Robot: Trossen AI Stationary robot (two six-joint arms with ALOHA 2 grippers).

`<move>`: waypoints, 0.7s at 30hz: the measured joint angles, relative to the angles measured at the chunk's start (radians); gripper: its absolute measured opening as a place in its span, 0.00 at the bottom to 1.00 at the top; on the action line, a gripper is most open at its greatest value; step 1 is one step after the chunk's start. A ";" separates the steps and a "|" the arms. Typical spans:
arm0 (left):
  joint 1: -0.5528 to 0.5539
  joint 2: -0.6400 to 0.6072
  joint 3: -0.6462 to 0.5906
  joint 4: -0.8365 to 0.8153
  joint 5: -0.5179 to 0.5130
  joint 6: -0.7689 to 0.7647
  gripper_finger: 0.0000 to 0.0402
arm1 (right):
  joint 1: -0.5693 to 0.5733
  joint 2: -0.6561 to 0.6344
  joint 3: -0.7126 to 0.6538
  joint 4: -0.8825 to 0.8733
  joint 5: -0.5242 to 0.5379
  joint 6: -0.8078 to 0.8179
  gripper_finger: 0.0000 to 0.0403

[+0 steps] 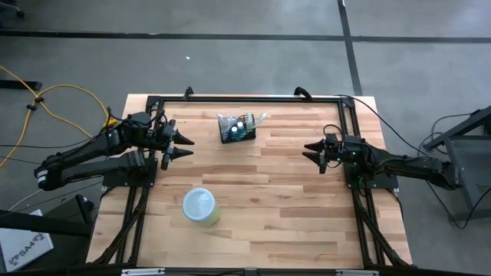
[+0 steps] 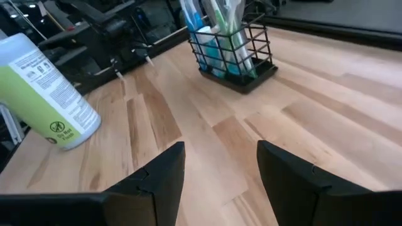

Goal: Pick & Place toothbrushing station
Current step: Return to Home Position

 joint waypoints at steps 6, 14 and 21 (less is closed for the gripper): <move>-0.001 0.000 0.000 0.000 0.000 -0.003 0.44 | -0.002 -0.004 0.000 -0.006 0.017 -0.022 0.47; -0.001 0.000 0.000 0.000 0.000 -0.003 0.44 | -0.009 0.002 0.000 -0.008 0.018 -0.026 0.47; 0.000 0.000 0.000 0.000 0.000 -0.003 0.44 | -0.008 0.002 0.000 -0.005 0.019 -0.009 0.47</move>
